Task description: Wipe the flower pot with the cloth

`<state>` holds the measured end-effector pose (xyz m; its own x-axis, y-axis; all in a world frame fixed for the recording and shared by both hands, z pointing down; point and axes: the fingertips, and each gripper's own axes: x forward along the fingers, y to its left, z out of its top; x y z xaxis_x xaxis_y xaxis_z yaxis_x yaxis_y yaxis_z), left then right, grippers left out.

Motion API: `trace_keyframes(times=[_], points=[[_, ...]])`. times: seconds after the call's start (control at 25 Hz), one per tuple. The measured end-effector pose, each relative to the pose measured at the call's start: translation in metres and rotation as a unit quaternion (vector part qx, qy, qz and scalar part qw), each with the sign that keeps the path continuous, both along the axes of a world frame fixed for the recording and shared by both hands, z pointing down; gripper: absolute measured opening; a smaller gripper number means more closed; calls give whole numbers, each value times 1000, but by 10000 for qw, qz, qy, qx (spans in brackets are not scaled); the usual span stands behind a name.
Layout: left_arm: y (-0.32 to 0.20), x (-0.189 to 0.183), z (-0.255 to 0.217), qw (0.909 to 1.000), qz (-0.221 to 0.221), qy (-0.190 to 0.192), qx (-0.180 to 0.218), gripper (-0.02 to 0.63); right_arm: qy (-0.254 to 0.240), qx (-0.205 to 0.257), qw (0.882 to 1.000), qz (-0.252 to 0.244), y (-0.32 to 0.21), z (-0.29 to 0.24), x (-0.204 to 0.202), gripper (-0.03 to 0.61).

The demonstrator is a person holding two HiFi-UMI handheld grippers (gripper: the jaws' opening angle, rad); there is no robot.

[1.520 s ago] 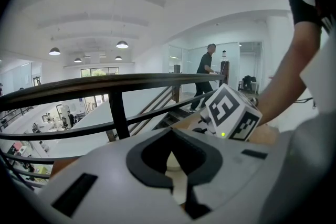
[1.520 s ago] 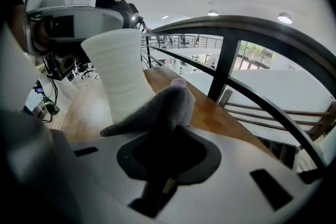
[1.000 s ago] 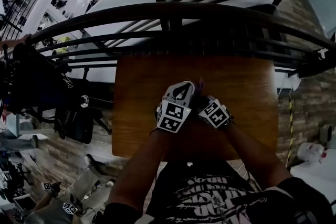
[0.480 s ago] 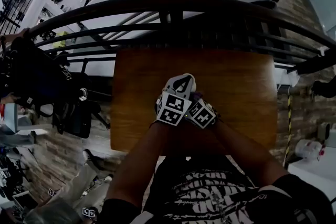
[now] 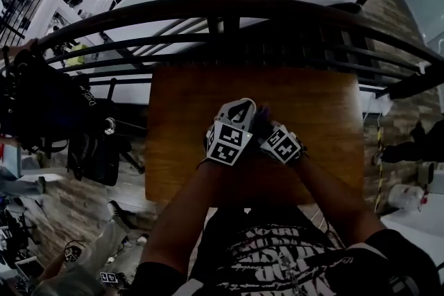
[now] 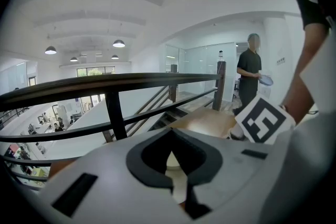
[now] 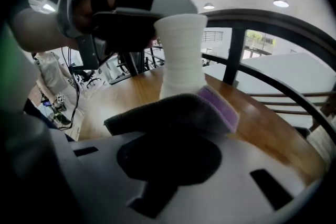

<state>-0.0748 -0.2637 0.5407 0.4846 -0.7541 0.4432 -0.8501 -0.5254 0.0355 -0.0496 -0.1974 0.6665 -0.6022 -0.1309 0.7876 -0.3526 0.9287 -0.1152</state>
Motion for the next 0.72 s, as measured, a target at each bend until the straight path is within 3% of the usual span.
trace_keyframes(times=[0.2, 0.36, 0.72], points=[[-4, -5, 2, 9996, 256, -122, -64, -2, -58, 285, 9970, 723, -37, -16, 26, 46], [-1, -7, -10, 9994, 264, -38, 210, -2, -254, 472, 9925, 1097, -39, -39, 45, 46], [47, 9, -42, 9961, 330, 721, 383, -2, -554, 680, 9750, 2042, -3, -72, 76, 46]])
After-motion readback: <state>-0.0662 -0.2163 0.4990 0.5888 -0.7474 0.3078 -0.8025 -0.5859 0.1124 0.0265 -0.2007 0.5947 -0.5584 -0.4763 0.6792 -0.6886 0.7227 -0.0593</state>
